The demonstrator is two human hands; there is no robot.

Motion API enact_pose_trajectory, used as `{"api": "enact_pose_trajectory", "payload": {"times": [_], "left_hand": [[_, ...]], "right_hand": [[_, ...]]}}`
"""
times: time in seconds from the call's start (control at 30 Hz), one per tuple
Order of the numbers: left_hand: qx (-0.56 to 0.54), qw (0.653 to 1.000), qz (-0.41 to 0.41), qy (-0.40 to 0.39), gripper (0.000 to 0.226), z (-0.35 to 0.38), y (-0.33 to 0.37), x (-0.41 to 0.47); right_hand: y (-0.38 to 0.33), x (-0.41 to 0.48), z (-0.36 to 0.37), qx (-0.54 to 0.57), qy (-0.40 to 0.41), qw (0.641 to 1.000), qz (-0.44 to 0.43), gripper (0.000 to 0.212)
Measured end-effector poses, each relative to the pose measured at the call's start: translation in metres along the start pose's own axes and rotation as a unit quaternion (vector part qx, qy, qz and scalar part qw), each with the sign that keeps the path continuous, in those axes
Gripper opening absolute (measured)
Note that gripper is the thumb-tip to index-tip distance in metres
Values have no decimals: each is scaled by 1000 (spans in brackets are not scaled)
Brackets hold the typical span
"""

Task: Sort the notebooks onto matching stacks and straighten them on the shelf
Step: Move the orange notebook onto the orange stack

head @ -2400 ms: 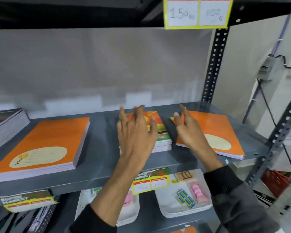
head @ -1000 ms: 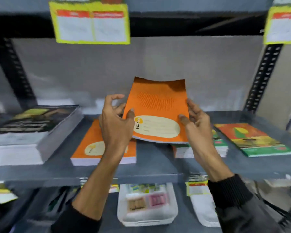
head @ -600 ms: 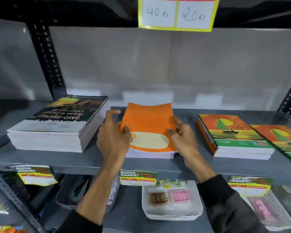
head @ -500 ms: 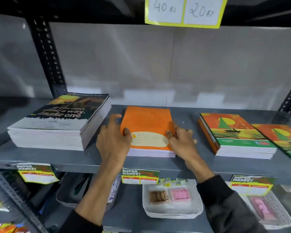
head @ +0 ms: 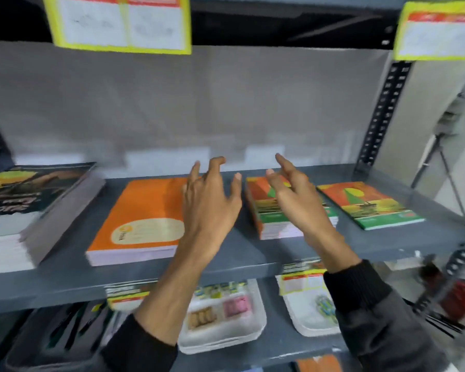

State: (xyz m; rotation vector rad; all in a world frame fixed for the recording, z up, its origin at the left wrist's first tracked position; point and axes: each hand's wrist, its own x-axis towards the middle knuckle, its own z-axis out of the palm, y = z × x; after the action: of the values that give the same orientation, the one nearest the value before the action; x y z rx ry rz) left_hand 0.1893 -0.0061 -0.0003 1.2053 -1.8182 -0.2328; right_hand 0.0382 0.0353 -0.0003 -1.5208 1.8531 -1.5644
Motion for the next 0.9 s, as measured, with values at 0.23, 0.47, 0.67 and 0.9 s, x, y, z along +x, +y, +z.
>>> {"api": "enact_pose_trajectory", "payload": {"times": [0.23, 0.47, 0.67, 0.9], "left_hand": [[-135, 980, 68, -129, 39, 117, 133, -25], [-34, 959, -11, -281, 58, 214, 189, -50], [63, 955, -55, -283, 81, 237, 176, -59], [-204, 954, -116, -186, 64, 236, 183, -53]], "right_hand": [[79, 21, -129, -122, 83, 987, 58, 61], [160, 35, -202, -263, 70, 957, 104, 73], [194, 35, -198, -359, 38, 925, 119, 79], [191, 33, -195, -274, 77, 952, 110, 73]]}}
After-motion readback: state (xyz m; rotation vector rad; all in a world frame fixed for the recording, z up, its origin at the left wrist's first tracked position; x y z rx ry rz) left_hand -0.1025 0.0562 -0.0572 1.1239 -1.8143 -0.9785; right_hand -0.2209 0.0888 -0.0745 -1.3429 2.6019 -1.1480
